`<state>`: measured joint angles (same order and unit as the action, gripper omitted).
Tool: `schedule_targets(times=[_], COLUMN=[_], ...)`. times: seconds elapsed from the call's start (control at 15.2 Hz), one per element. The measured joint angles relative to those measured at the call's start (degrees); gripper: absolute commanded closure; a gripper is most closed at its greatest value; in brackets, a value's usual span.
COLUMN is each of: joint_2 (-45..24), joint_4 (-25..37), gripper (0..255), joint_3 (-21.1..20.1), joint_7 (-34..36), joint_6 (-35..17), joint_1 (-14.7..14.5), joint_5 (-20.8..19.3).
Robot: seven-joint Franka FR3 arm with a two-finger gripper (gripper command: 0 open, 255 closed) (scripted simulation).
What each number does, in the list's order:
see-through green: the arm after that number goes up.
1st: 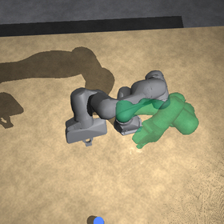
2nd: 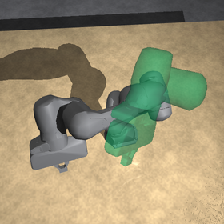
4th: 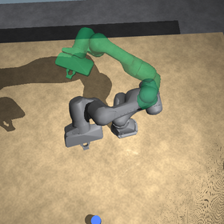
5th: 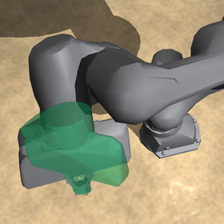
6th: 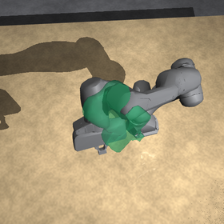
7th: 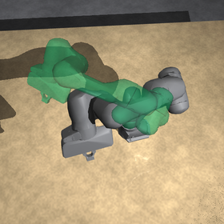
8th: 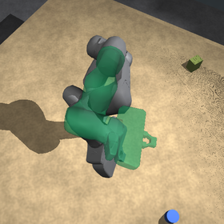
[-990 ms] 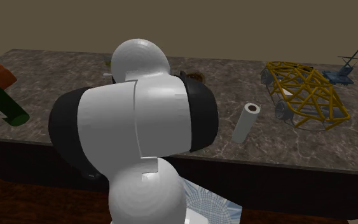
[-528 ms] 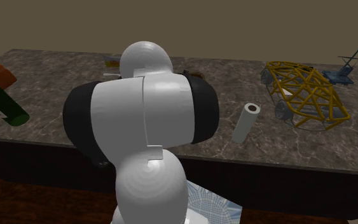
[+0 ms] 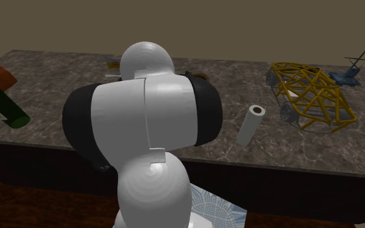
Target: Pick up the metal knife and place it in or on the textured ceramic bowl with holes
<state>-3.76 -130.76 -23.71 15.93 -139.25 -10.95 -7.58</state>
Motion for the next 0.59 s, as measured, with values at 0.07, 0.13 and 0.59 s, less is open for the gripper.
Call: schedule_targets(times=[0.07, 0.13, 0.59], joint_2=[0.01, 0.0, 0.33], joint_4=[0.0, -0.01, 0.32], gripper=[255, 255, 255], joint_3=[-0.03, -0.04, 0.11], joint_7=[-0.03, 0.01, -0.18], joint_6=[-0.17, -0.31, 0.8], joint_1=[-0.01, -0.03, 0.26], joint_5=[-0.02, -0.08, 0.26])
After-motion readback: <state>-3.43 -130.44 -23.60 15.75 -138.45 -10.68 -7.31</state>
